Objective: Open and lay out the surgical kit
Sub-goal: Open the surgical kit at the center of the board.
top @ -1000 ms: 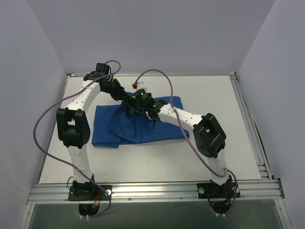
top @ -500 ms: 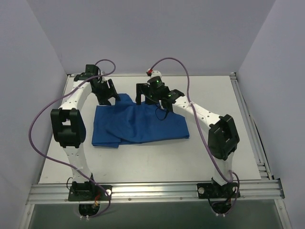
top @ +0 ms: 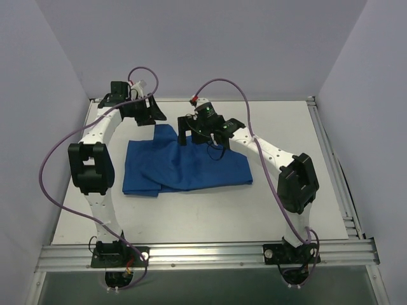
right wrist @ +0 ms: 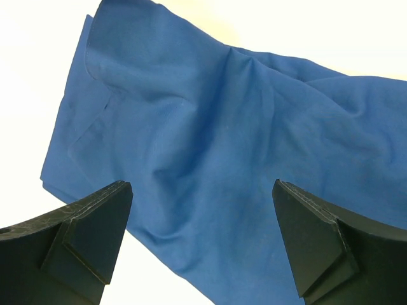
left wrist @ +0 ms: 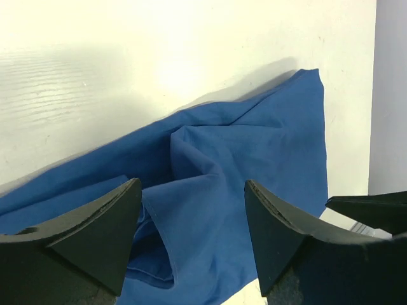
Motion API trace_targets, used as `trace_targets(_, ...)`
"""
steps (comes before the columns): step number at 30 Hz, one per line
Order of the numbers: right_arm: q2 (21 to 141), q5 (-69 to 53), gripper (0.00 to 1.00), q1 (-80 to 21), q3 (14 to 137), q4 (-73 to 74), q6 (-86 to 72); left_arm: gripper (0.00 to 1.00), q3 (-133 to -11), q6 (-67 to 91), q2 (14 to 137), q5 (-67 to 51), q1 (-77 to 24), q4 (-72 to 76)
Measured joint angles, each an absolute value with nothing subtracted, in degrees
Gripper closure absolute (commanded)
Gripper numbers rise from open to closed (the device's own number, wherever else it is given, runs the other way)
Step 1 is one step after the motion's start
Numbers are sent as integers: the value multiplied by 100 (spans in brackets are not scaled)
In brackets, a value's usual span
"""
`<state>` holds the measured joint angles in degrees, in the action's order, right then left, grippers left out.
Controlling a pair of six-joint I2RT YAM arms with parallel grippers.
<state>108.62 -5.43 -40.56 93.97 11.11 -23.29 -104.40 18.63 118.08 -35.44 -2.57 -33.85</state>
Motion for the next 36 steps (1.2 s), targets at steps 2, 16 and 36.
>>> trace_targets(2,10862,-574,2,-4045,9397,1129,-2307,25,-10440,1813,11917,-3647,-257,-3328)
trace_targets(16,10862,-738,2,-3972,9389,1074,-2290,95,-10473,2233,12184,-3183,-440,-3605)
trace_targets(36,10866,-1096,0,-4027,8910,-139,-2410,98,-10158,5848,10886,-2467,-1448,-4069)
